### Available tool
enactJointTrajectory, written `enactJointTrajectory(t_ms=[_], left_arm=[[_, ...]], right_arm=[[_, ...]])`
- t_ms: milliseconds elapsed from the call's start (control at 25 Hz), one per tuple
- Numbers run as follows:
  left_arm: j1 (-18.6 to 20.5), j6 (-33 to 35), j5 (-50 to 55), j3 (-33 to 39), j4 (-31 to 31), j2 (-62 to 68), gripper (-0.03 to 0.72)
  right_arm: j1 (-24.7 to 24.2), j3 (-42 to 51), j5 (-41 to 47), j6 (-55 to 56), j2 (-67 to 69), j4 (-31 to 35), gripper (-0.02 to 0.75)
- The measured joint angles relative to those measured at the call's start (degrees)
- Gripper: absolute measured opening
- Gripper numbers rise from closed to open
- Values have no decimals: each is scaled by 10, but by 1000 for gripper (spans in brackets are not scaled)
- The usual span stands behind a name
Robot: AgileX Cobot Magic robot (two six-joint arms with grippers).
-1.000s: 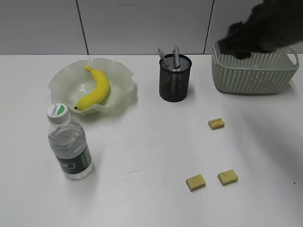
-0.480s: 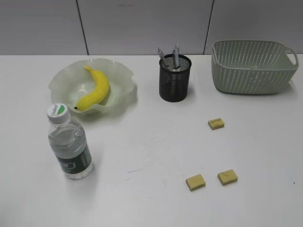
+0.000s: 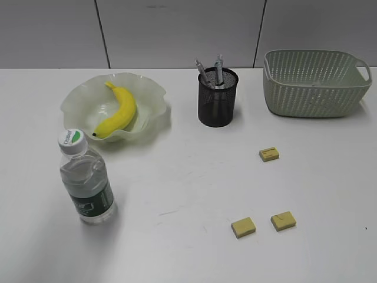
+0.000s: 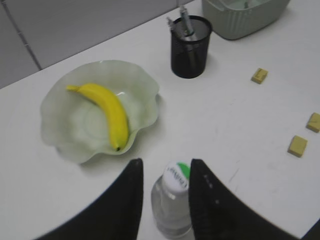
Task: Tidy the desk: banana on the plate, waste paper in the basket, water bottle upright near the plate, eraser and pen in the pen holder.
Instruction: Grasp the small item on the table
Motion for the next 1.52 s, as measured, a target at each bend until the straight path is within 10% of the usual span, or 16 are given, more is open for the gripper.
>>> enactJointTrajectory(t_ms=[520,840,1520], left_arm=[[-343,5,-30,-231,116,446,298],[-361,2,-33,-272,109,635,553],[-406,1,-68,-364,124,790,466]], right_arm=[[0,18,-41,-1,-1,0,297],[0,18,-42,-1,-1,0,297],[0,18,-42,-1,-1,0,258]])
